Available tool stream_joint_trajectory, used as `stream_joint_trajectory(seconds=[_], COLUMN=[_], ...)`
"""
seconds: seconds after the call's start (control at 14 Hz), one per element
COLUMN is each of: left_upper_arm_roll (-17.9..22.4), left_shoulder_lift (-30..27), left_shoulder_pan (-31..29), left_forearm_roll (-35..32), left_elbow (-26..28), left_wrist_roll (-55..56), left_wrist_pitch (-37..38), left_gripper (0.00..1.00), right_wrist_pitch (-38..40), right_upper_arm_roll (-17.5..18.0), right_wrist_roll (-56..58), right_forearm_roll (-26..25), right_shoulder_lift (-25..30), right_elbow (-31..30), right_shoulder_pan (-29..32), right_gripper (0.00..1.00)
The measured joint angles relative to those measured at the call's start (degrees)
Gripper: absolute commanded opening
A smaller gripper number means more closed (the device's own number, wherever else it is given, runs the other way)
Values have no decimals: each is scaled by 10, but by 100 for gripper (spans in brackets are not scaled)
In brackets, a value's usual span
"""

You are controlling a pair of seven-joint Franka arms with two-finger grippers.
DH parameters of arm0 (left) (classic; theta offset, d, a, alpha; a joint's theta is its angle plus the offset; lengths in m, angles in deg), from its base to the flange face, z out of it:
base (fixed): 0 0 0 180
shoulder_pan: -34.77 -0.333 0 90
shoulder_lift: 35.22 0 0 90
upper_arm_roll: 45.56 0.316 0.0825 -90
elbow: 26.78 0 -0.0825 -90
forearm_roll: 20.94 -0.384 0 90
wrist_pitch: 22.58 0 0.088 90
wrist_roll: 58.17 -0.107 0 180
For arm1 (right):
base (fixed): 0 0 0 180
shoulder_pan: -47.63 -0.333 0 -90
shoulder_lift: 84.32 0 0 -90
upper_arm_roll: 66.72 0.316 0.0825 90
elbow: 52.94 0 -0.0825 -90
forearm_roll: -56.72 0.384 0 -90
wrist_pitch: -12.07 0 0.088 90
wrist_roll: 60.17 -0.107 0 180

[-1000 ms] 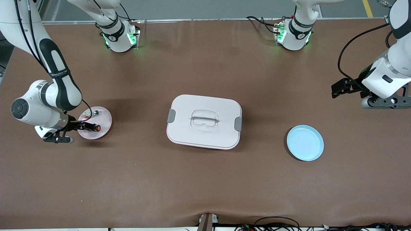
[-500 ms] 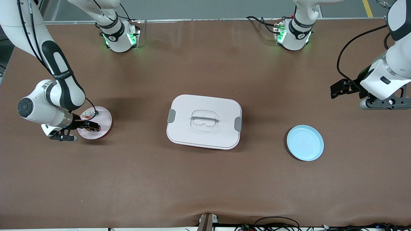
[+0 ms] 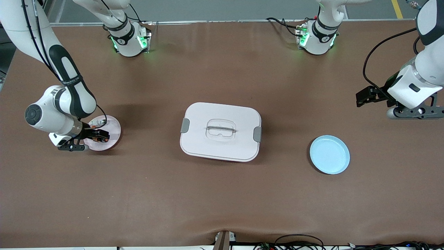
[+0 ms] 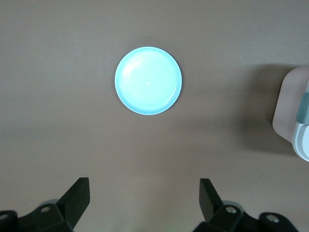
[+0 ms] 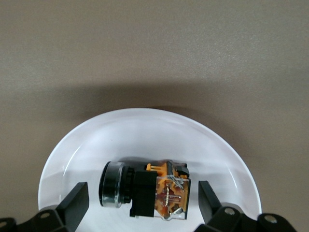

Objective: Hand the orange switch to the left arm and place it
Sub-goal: 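Close the right gripper on the black-orange switch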

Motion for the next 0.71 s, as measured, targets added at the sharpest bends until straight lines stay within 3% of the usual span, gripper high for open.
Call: stream_joint_trajectory(seconds=[0.36,0.43,0.5,0.57,0.64,0.71], left_upper_arm_roll=[-1,-1,-1,-1,-1,-1], left_shoulder_lift=[0,0,0,0,0,0], left_shoulder_pan=[0,0,0,0,0,0], left_forearm_roll=[0,0,0,0,0,0], left_elbow=[1,1,1,1,1,1], left_wrist_roll=[0,0,0,0,0,0], left_wrist_pitch=[0,0,0,0,0,-1], left_gripper=[100,100,100,100,100,100], right_wrist_pitch=[-1,-1,-2,-3,-3,-3], right_upper_arm_roll=[0,0,0,0,-1,-1], right_wrist_roll=[10,11,11,11,11,11], right_forearm_roll=[0,0,0,0,0,0], right_shoulder_lift=[0,0,0,0,0,0], right_elbow=[0,0,0,1,3,3], right_shoulder_pan=[0,0,0,0,0,0], right_gripper=[76,65,46,13,0,0])
